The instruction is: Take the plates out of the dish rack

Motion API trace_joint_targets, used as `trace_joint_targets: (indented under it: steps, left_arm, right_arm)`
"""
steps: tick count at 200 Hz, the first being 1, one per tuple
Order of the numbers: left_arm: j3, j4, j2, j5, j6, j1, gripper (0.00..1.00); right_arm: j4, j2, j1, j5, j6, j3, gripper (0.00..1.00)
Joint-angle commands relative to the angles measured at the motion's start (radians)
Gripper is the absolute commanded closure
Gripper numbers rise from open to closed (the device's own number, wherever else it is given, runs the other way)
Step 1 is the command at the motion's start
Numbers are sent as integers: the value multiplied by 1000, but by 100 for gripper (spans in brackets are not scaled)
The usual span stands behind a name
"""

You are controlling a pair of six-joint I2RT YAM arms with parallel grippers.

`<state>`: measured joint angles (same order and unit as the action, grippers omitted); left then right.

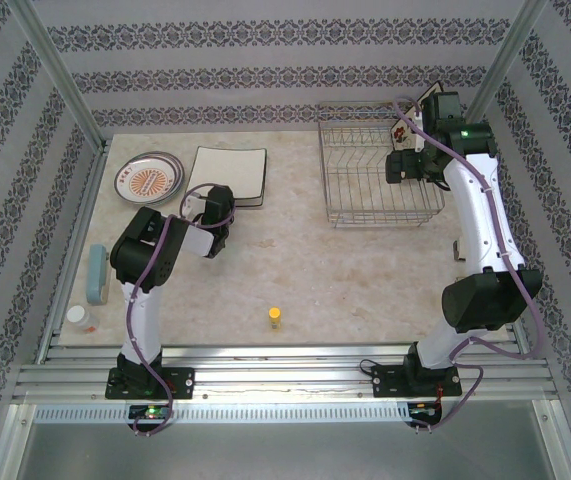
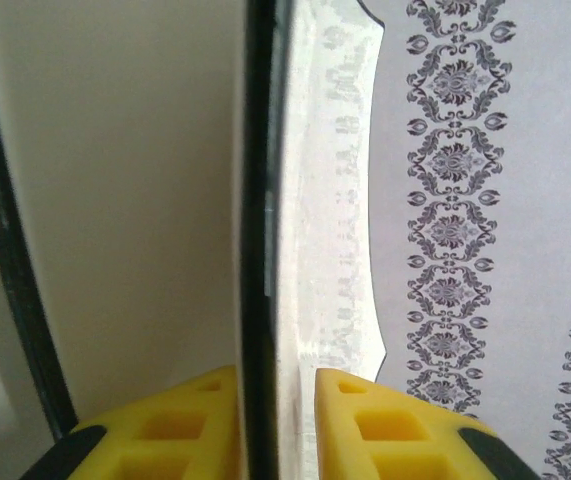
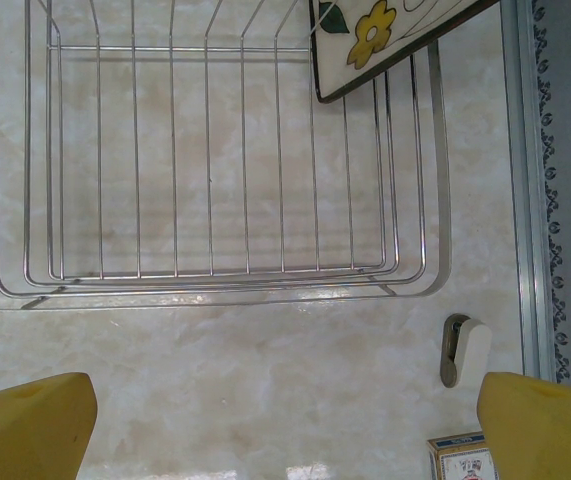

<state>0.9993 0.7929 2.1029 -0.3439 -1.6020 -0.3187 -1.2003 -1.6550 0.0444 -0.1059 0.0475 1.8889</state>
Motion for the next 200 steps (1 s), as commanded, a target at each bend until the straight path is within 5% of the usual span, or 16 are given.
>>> trace_joint_targets:
  steps: [1, 35, 98, 200]
  left_arm:
    - [12, 5, -62, -5, 19, 13, 71]
    - [24, -81, -94, 22, 54, 17, 61]
    - [90, -336, -169, 55, 202, 22, 24]
    - [126, -490, -164, 148, 294, 28, 16]
  right_arm:
    - [7, 4, 16, -20, -12, -14, 2]
    - [13, 6, 16, -22, -13, -22, 2]
    - [26, 13, 12, -22, -14, -38, 2]
    - [82, 47, 3, 1, -10, -104, 2]
